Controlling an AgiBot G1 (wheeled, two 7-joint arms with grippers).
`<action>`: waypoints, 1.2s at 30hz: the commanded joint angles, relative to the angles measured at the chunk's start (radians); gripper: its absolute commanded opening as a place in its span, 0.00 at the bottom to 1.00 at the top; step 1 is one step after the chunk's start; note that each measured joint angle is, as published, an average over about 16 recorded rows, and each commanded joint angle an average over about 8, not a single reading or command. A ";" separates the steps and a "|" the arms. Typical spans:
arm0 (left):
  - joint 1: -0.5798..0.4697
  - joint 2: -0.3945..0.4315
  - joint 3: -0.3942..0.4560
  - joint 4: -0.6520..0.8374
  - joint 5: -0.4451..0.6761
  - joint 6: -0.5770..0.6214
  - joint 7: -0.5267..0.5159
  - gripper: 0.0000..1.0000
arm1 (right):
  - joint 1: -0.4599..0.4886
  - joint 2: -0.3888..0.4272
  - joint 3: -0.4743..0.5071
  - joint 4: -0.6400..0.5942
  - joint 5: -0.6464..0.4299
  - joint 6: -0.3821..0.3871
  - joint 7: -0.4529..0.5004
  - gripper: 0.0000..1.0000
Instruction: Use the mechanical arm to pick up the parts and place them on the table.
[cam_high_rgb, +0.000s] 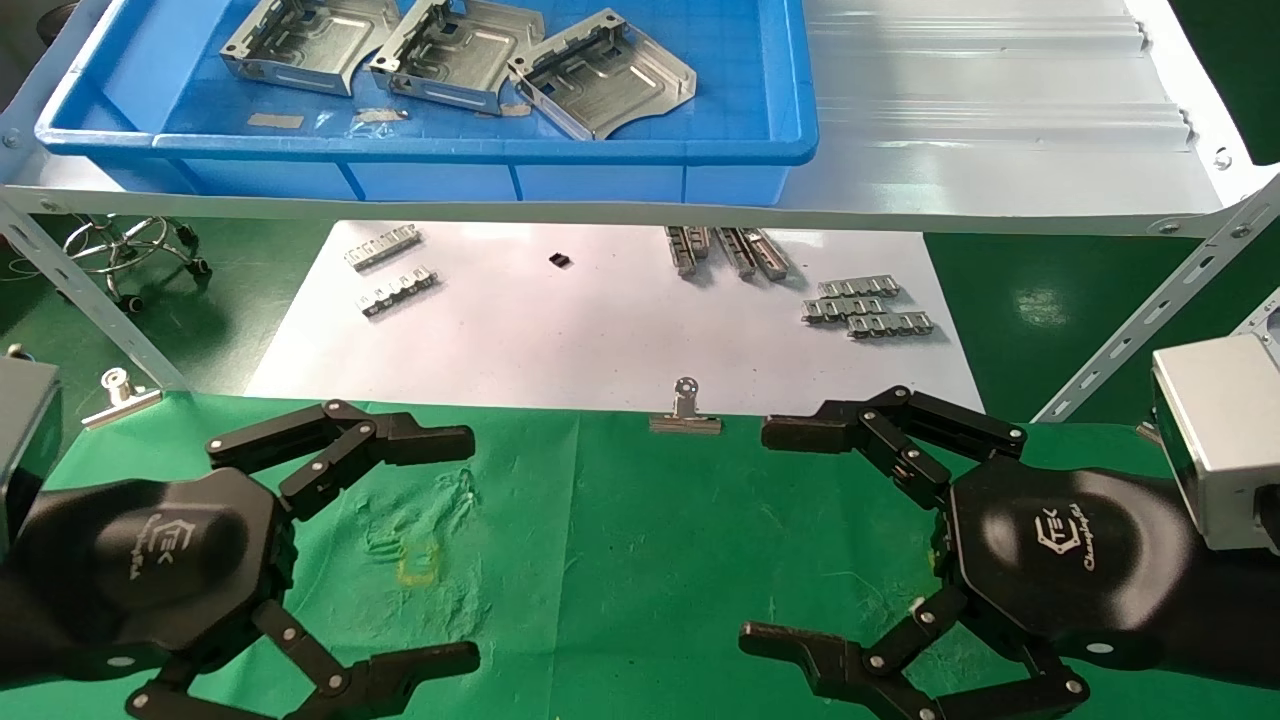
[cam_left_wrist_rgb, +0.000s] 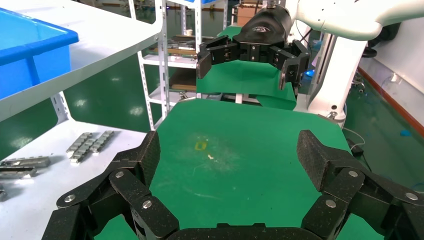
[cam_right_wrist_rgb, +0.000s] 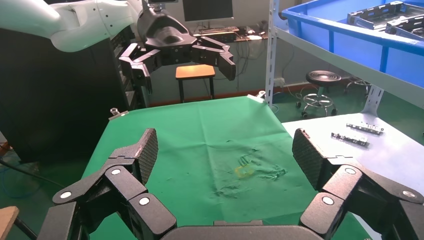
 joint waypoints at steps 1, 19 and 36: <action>0.000 0.000 0.000 0.000 0.000 0.000 0.000 1.00 | 0.000 0.000 0.000 0.000 0.000 0.000 0.000 1.00; -0.004 0.007 0.002 0.004 0.006 -0.019 -0.008 1.00 | 0.000 0.000 0.000 0.000 0.000 0.000 0.000 0.00; -0.222 0.143 0.029 0.094 0.132 -0.312 -0.120 1.00 | 0.000 0.000 0.000 0.000 0.000 0.000 0.000 0.00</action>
